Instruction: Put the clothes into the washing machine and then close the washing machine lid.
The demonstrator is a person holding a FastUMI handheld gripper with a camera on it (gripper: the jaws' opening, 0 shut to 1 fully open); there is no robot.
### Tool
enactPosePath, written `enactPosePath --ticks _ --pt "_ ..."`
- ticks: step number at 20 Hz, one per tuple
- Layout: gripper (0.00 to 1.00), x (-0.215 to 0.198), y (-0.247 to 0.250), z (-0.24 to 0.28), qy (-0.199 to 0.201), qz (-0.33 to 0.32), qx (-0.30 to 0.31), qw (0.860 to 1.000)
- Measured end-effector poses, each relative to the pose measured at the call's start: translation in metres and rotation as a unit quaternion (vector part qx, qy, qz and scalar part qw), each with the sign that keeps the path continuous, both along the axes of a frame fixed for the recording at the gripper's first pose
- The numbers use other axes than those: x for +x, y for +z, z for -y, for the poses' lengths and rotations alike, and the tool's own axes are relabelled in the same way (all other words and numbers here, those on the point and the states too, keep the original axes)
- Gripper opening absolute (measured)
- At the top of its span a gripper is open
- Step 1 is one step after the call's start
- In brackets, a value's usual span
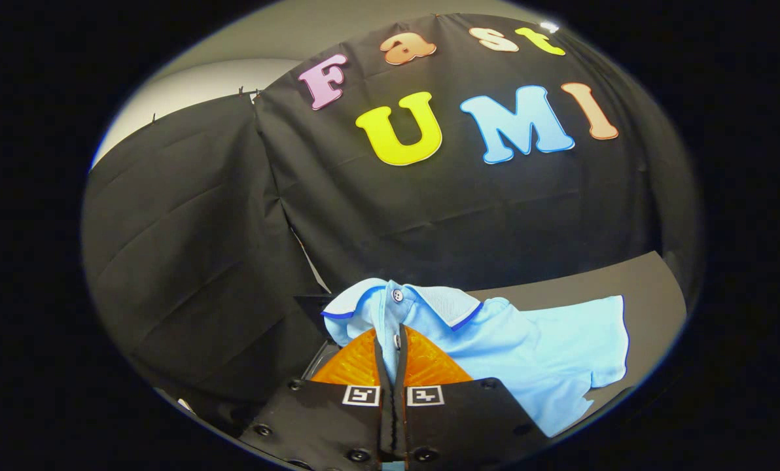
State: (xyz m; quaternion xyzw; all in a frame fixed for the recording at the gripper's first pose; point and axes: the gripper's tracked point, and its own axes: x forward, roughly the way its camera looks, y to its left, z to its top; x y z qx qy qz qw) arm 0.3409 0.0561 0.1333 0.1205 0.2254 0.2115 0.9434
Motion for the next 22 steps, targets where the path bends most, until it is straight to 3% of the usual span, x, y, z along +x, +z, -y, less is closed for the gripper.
enactPosePath --ticks 22 --pt "0.01 -0.007 -0.045 -0.200 0.079 -0.018 -0.021 0.996"
